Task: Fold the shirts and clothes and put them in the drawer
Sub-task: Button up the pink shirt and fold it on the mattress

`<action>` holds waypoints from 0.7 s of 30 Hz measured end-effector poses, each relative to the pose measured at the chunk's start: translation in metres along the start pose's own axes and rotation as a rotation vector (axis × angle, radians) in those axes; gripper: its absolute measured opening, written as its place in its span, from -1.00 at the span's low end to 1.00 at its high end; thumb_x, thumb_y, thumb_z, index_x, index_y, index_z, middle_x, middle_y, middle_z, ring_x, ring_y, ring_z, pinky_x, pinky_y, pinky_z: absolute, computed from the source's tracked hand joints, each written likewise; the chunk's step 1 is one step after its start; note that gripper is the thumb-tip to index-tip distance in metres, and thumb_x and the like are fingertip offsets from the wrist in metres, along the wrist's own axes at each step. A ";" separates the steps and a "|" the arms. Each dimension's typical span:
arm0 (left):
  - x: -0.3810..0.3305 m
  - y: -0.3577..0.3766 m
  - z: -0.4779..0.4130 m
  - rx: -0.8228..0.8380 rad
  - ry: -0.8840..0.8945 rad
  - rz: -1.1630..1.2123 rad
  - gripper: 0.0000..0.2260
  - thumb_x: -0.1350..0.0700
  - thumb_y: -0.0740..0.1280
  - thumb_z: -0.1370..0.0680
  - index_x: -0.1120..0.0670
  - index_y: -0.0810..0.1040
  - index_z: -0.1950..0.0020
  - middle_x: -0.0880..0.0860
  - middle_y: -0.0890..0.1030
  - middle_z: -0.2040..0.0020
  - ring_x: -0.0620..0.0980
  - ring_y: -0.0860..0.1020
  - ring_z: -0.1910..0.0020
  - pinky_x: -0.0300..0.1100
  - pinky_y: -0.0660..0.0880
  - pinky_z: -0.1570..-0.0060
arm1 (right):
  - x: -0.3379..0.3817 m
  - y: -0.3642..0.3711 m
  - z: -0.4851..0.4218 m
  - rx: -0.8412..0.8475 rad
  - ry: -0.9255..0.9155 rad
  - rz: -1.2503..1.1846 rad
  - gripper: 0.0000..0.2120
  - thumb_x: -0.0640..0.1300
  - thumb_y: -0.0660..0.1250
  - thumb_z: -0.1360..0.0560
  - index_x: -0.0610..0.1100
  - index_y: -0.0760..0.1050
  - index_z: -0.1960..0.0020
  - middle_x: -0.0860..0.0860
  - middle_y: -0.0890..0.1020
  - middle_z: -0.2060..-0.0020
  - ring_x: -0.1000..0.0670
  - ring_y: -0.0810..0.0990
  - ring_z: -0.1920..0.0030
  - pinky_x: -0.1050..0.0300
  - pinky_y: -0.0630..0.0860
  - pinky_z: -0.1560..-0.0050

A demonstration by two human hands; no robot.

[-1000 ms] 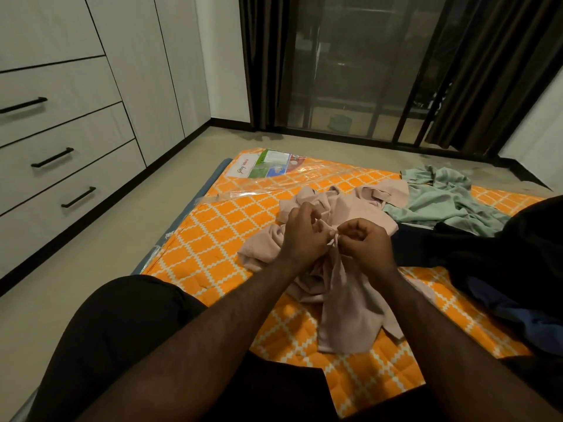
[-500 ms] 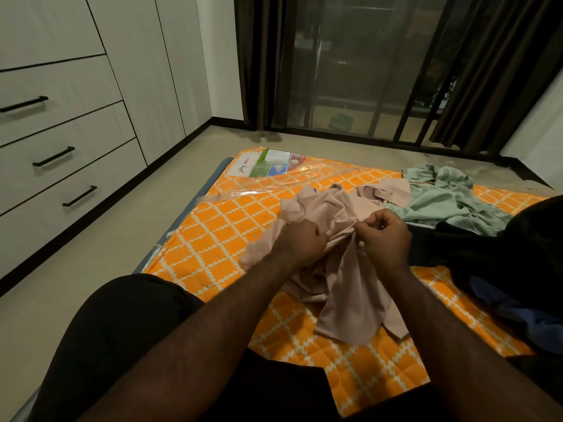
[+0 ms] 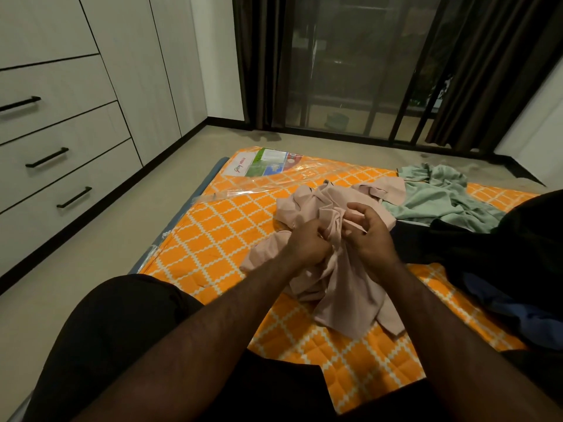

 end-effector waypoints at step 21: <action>0.016 -0.008 -0.010 -0.092 -0.103 0.187 -0.90 0.25 0.32 -0.55 0.11 0.52 0.15 0.06 0.53 0.14 0.02 0.51 0.10 -0.11 0.44 0.19 | -0.022 0.007 0.009 0.022 0.190 0.667 -0.61 -0.17 0.46 -0.46 -0.11 0.41 -0.22 -0.13 0.62 -0.03 -0.16 0.61 -0.03 -0.16 0.63 -0.06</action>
Point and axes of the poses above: each hand's wrist, its own z-axis away from the middle knuckle, its own y-axis out of the palm, x = y × z, the point moved 6 cm from there along -z, towards the middle knuckle
